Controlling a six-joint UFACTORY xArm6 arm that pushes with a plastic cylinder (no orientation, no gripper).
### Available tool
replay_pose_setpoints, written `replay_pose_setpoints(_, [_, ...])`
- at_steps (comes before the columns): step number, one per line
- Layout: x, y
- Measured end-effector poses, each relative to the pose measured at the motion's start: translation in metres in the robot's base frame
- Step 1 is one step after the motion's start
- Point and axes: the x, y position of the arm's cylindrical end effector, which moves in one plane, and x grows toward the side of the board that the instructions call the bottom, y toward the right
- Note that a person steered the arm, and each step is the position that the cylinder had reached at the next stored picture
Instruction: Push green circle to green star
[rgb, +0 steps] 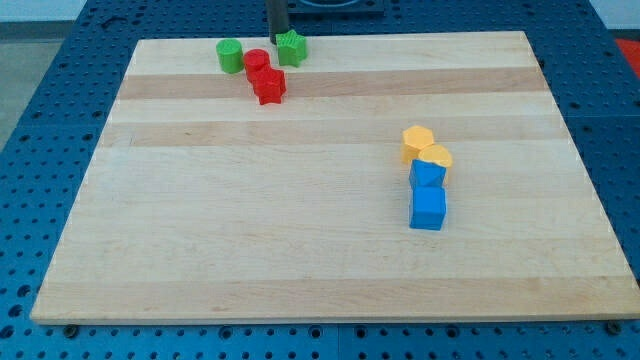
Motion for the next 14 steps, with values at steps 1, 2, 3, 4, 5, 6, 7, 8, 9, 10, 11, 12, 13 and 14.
replay_pose_setpoints(1, [-0.001,-0.028])
replay_pose_setpoints(2, [-0.001,-0.031])
replay_pose_setpoints(3, [0.000,-0.043])
replay_pose_setpoints(4, [-0.001,-0.043])
replay_pose_setpoints(5, [0.000,-0.088])
replay_pose_setpoints(6, [0.000,-0.162])
replay_pose_setpoints(7, [0.005,-0.223])
replay_pose_setpoints(8, [0.007,-0.224])
replay_pose_setpoints(9, [0.012,-0.224])
replay_pose_setpoints(10, [0.018,-0.224])
replay_pose_setpoints(11, [0.022,-0.224])
replay_pose_setpoints(12, [0.025,-0.224])
replay_pose_setpoints(13, [0.027,-0.224])
replay_pose_setpoints(14, [0.031,-0.224])
